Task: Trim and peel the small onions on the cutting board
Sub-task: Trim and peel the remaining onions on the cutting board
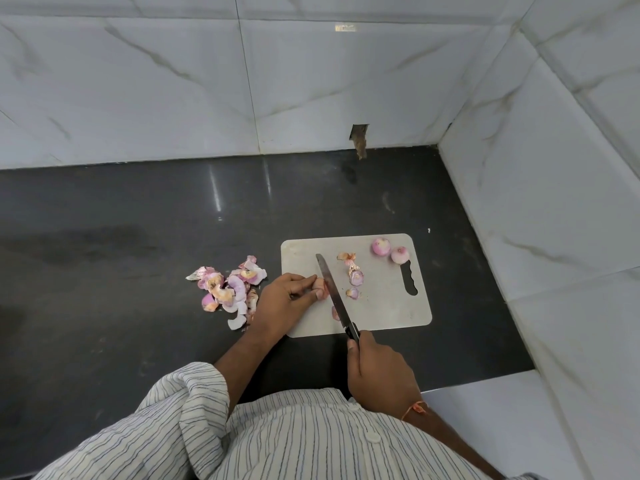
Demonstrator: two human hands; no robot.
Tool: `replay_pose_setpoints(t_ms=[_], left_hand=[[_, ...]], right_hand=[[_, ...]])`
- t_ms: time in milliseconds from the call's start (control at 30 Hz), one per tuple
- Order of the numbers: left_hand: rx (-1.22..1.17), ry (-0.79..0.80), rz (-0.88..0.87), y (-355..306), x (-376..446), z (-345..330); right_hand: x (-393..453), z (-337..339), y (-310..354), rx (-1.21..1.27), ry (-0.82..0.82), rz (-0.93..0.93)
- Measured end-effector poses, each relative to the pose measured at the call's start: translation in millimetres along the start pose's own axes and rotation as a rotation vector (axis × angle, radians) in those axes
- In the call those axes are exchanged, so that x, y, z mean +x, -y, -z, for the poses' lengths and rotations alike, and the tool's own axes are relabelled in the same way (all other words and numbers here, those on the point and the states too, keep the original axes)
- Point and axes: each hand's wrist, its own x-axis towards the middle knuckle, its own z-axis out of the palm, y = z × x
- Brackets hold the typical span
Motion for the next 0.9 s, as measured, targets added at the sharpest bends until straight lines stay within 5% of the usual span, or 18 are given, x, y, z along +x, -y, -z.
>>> replay_pose_setpoints(t_ms=[900], left_hand=[[-0.036, -0.026, -0.005, -4, -1, 2]], right_hand=[[-2, -8, 5, 0.06, 0.027, -0.002]])
